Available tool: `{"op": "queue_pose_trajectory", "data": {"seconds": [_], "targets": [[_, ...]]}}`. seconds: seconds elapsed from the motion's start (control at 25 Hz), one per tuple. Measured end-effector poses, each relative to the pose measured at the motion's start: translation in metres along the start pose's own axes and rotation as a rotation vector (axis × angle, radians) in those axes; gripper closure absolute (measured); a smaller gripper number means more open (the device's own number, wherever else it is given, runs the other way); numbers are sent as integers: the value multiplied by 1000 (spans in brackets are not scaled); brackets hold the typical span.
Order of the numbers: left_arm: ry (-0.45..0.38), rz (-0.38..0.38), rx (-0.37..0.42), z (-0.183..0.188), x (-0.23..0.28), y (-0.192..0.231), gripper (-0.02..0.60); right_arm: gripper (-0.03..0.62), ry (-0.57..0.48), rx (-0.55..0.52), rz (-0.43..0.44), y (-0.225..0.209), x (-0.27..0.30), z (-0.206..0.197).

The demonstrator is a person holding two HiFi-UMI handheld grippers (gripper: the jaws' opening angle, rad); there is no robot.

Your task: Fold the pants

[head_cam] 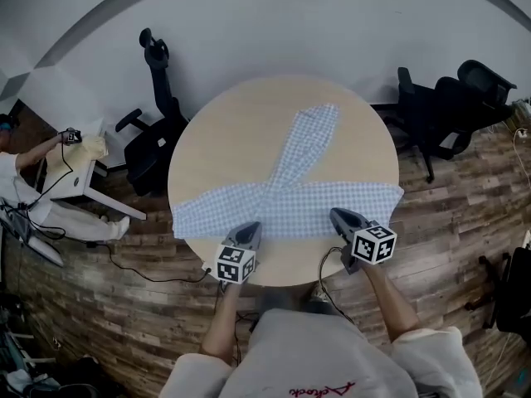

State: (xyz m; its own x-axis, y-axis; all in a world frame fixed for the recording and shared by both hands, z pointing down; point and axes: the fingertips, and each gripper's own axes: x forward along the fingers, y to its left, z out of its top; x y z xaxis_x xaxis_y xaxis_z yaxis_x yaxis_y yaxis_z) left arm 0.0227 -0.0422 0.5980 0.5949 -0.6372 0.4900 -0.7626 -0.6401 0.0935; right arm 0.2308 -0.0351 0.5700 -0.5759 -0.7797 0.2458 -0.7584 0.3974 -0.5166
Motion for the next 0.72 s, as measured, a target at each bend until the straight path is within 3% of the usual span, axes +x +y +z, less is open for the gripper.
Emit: {"op": "queue_pose_trajectory", "data": {"seconds": [0.24,0.48,0.72], "targets": [[17,18,-71,-10,10,1,549,566,-18,-87,-55,-29,-14,32],[75,27,-55,-23,38,21,548,565,12,-223,-120,-61,-4,78],[47,35,-144,-20,61,43,548,563,74,-366,-176,-103,21,141]]}}
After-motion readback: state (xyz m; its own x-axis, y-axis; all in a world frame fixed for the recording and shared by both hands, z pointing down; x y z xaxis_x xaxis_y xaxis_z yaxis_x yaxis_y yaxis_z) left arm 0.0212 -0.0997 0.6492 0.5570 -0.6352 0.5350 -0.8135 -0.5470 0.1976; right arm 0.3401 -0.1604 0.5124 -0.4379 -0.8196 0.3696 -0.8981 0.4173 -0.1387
